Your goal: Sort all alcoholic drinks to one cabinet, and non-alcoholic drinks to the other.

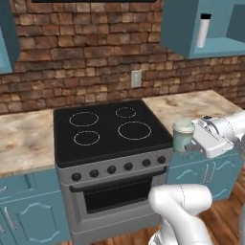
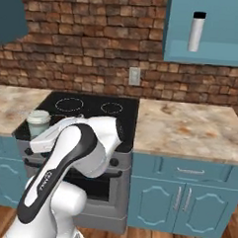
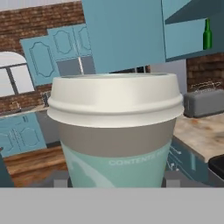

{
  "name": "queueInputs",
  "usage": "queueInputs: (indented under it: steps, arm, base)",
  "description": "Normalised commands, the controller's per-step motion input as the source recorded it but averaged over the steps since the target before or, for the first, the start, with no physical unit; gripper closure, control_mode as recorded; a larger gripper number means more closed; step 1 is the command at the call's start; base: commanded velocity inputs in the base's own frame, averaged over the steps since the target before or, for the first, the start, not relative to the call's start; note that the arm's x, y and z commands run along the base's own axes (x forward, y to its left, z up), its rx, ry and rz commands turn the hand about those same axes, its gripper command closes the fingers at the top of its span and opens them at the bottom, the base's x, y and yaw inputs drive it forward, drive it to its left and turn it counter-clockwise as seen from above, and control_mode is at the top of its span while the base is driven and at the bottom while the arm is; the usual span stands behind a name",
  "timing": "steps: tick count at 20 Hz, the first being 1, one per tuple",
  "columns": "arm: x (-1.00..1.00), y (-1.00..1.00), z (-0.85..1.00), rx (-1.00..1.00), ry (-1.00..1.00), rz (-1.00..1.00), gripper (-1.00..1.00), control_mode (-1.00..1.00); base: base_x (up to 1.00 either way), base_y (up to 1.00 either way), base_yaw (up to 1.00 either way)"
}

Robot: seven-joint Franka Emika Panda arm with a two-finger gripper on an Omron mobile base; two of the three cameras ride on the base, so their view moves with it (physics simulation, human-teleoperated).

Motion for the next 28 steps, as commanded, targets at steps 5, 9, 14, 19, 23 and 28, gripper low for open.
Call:
queueInputs:
  steps: [5,9,14,19,23,28]
  arm:
    - [0.0,0.0,0.0,0.0,0.0,0.0,1.0,1.0]
    - [0.0,0.0,0.0,0.0,0.0,0.0,1.0,1.0]
    - [0.0,0.0,0.0,0.0,0.0,0.0,1.0,1.0]
    - [0.0,0.0,0.0,0.0,0.0,0.0,1.0,1.0]
    - [0.0,0.0,0.0,0.0,0.0,0.0,1.0,1.0]
    - [0.0,0.0,0.0,0.0,0.0,0.0,1.0,1.0]
  base:
    - [0.24,-1.0,0.0]
    - [0.27,-0.97,0.0]
    - [0.52,-0.71,0.0]
    - [0.57,-0.55,0.0]
    - [0.52,-0.24,0.04]
    - [0.43,-0.03,0.09]
